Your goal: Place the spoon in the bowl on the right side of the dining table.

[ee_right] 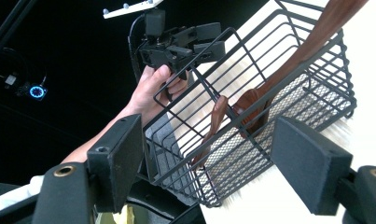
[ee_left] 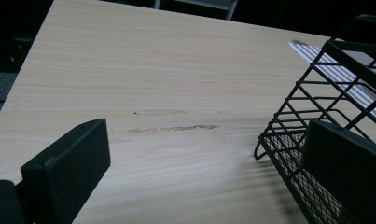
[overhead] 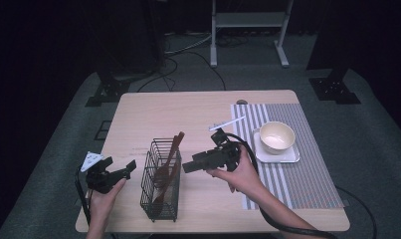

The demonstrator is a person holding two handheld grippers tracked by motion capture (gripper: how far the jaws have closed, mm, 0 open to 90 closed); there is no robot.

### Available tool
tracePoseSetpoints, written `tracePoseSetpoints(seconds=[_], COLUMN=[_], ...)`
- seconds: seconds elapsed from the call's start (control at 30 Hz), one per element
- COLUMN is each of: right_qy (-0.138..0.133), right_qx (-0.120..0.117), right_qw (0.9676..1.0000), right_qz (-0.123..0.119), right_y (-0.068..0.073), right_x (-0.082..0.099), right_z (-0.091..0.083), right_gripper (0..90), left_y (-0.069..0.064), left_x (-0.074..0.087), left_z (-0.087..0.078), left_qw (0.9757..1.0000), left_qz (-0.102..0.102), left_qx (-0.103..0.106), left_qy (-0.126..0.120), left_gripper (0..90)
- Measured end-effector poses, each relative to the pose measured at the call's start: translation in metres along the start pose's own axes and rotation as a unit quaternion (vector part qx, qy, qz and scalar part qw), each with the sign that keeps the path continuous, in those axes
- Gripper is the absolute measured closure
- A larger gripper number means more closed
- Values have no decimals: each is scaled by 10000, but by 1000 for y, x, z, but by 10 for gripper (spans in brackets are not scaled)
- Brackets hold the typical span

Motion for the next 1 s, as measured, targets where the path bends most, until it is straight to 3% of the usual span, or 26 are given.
tracePoseSetpoints(seconds=[0.3, 1.0], right_qy=[93, 310], right_qx=[6, -14], right_qw=[10000, 9995], right_qz=[-21, 1], right_y=[0, -2], right_x=[-4, -5], right_z=[13, 37], right_gripper=[250, 354], left_y=[1, 1], left_x=[-1, -1], left_z=[-1, -1], left_qw=[10000, 10000], left_qz=[-11, -13], left_qx=[-10, 1], left_qy=[-13, -28], left_gripper=[2, 2])
Point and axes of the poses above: each handheld gripper's, and its own axes: z roughly forward along the jaws, x roughly out of its underside, y roughly to its left, the point moved 9 cm from there along z, roughly forward along the jaws, and after that the axes turned 3 degrees about -y, right-handed, at the moved point
